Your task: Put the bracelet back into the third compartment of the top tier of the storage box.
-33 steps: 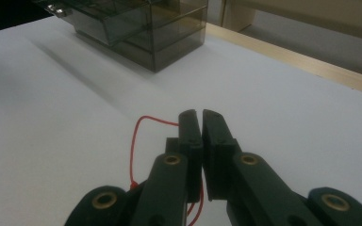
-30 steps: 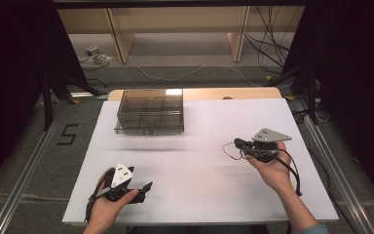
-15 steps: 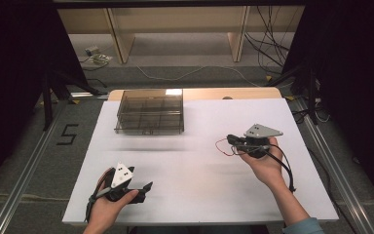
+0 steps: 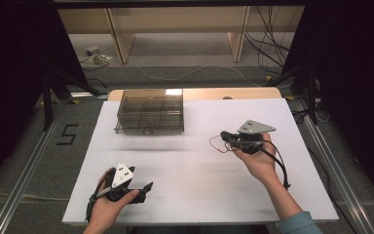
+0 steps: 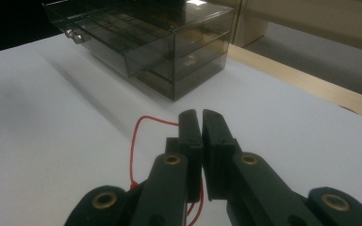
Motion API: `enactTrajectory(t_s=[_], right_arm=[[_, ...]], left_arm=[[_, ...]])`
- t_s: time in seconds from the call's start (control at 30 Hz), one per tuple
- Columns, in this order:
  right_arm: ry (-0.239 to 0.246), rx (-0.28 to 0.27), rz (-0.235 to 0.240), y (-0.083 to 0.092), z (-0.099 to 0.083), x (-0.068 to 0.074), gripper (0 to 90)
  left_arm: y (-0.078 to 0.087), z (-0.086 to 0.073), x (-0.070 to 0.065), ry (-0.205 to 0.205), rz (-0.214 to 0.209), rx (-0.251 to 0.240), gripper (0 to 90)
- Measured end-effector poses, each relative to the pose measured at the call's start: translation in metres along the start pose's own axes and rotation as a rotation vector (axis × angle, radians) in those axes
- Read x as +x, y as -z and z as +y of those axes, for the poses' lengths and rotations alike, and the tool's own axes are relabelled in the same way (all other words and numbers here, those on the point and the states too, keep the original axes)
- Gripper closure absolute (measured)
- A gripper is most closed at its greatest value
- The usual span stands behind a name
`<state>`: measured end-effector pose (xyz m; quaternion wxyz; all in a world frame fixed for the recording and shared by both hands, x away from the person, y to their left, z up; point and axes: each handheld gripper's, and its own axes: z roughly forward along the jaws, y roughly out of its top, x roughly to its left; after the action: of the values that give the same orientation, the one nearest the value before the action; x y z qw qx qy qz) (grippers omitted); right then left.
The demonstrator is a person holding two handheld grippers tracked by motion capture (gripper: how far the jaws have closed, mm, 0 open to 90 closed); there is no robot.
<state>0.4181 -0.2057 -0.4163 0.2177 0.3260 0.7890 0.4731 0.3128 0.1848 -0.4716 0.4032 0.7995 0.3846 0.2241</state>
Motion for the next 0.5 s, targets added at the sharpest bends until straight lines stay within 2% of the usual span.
enactTrajectory(t_s=[0.5], right_arm=[[0.021,0.0,0.008,-0.015,0.018,0.007,87.1]], left_arm=[[0.0,0.0,0.0,0.0,0.002,-0.001,17.0]])
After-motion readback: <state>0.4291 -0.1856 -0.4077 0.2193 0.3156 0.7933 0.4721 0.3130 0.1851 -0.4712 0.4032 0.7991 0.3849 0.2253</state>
